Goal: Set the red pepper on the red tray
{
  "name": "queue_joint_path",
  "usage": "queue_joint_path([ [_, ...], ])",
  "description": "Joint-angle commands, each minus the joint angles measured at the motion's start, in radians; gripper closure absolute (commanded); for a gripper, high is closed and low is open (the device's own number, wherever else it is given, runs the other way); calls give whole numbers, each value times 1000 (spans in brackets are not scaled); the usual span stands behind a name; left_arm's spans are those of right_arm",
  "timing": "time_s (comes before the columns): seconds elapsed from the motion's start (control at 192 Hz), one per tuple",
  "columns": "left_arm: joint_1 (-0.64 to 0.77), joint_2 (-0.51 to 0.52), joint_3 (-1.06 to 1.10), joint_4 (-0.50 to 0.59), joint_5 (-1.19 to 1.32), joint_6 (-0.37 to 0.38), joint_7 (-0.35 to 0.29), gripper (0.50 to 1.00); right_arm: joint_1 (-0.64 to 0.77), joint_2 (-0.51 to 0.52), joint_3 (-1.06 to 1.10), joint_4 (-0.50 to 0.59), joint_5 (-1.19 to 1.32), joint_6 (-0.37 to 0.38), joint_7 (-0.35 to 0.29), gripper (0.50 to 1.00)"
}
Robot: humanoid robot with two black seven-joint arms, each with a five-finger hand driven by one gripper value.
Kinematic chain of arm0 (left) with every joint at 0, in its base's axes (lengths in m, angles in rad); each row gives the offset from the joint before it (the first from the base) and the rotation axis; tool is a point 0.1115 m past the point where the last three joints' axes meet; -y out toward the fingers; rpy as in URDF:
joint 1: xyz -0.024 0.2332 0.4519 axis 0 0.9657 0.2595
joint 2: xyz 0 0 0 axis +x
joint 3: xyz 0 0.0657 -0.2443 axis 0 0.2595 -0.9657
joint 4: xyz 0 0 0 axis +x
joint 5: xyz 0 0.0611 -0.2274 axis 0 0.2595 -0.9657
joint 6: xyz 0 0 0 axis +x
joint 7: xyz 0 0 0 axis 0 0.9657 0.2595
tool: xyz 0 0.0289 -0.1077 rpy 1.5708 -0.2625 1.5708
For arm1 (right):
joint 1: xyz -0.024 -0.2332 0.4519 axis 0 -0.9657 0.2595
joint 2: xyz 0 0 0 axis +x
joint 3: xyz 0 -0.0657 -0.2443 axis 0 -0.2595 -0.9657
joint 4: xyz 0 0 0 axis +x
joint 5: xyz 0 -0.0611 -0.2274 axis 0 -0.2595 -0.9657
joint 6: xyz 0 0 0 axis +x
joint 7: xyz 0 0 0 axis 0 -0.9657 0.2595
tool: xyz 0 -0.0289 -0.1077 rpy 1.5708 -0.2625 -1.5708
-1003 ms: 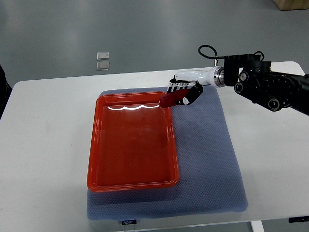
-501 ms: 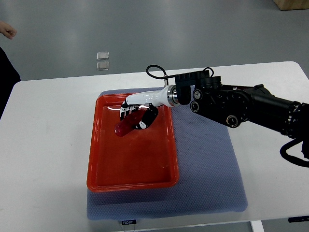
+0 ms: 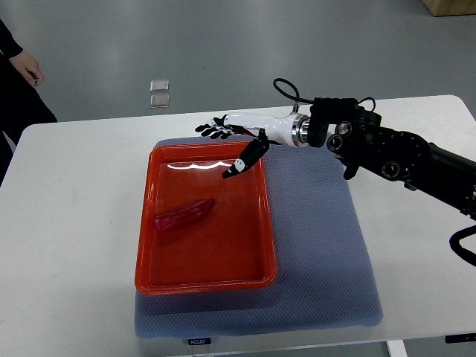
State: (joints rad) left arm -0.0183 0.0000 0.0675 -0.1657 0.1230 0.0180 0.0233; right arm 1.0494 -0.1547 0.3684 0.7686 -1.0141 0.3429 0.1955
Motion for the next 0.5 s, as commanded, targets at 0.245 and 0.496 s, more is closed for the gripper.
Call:
queue_joint_path([
  [0.245,0,0,0,0,0,0,0,500,-184,-69,201,-74,614,-13,-162,599],
  [0.496,0,0,0,0,0,-1,0,500,-266,-60,215,-104,974,-2,-160,587],
])
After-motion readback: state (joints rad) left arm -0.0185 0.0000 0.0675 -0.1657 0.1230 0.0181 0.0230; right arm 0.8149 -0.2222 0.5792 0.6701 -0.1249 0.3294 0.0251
